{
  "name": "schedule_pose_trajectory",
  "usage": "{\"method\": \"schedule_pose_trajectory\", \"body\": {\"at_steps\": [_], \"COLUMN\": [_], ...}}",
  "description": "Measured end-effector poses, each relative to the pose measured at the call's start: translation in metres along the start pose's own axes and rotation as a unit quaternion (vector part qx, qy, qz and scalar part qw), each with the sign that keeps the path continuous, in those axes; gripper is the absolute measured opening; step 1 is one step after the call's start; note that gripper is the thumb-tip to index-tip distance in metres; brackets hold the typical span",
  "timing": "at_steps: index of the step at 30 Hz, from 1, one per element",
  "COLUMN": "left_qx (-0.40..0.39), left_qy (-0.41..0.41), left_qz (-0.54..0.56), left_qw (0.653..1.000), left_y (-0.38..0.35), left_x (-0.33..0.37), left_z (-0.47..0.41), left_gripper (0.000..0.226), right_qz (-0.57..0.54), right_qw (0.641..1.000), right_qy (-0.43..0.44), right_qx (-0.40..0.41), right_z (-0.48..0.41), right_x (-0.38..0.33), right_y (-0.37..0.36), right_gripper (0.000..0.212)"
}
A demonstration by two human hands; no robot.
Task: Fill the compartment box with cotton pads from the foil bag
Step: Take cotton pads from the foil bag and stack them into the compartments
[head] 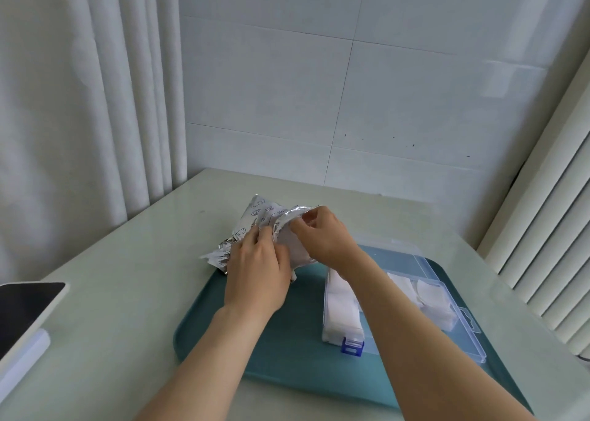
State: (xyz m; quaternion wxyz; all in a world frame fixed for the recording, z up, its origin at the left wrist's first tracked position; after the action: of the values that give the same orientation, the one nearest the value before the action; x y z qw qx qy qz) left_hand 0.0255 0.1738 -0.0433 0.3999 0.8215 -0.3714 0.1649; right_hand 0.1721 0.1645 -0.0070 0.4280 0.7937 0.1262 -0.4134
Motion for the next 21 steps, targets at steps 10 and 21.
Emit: {"method": "schedule_pose_trajectory", "body": {"at_steps": [10, 21], "left_qx": [0.003, -0.023], "left_qy": [-0.012, -0.009], "left_qz": [-0.012, -0.019], "left_qw": [1.000, 1.000], "left_y": [-0.009, -0.014], "left_x": [-0.005, -0.006], "left_z": [0.000, 0.001], "left_gripper": [0.068, 0.070], "right_qz": [0.056, 0.231], "right_qw": [0.998, 0.968], "right_qy": [0.011, 0.083], "right_qx": [0.024, -0.044], "right_z": [-0.006, 0.007], "right_x": [-0.008, -0.002], "right_y": [-0.007, -0.013], "right_gripper": [0.037, 0.021]}}
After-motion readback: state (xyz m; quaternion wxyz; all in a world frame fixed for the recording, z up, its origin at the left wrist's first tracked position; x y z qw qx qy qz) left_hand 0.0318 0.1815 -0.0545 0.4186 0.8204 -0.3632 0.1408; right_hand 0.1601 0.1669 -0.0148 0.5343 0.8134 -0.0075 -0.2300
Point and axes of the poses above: each hand's wrist, its own z-axis away from the middle knuckle, its own y-axis out of the back of the hand, x = y × z, the point moved 8 cm from there along -z, towards the middle knuckle, and after that the axes turned 15 degrees about x, right-handed, at the moved point
